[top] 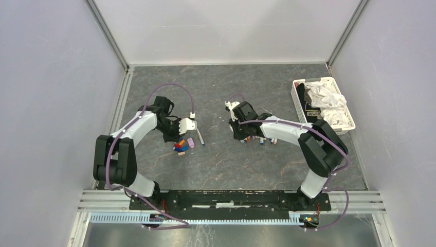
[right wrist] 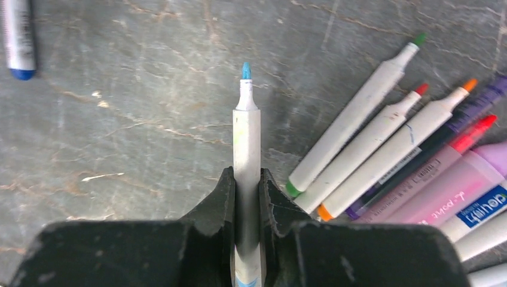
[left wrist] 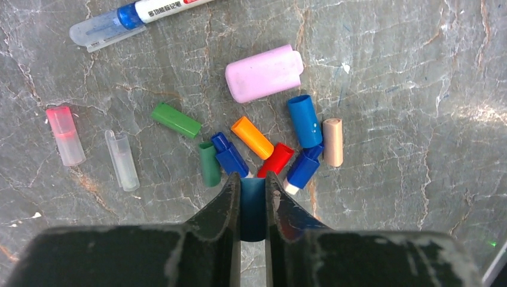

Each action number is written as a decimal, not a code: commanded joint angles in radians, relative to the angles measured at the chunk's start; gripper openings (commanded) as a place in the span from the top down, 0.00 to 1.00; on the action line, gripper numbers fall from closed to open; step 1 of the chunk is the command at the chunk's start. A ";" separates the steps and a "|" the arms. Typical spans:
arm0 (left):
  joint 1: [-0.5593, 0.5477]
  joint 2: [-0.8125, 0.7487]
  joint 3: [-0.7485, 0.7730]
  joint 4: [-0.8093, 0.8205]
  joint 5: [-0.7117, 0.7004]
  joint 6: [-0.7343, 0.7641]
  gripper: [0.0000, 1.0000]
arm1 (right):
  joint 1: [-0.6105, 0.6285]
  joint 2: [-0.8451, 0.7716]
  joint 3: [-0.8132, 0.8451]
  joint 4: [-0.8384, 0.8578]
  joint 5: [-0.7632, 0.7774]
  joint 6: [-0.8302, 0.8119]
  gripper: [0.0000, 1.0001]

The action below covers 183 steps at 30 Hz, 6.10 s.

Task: Open the pen caps

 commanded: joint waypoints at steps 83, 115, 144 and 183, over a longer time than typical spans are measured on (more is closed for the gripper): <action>0.100 -0.482 0.096 -0.487 0.312 0.482 0.16 | 0.173 0.057 0.311 0.099 -0.948 0.068 1.00; -0.031 -0.567 0.039 -0.437 0.250 0.523 0.98 | 0.218 0.244 0.441 0.326 -1.029 0.371 0.48; -0.082 -0.573 0.021 -0.461 0.215 0.609 0.82 | 0.227 0.379 0.557 0.477 -1.048 0.599 1.00; -0.035 -0.580 0.033 -0.493 -0.012 0.719 0.98 | 0.128 0.023 0.099 0.120 -0.892 0.204 0.75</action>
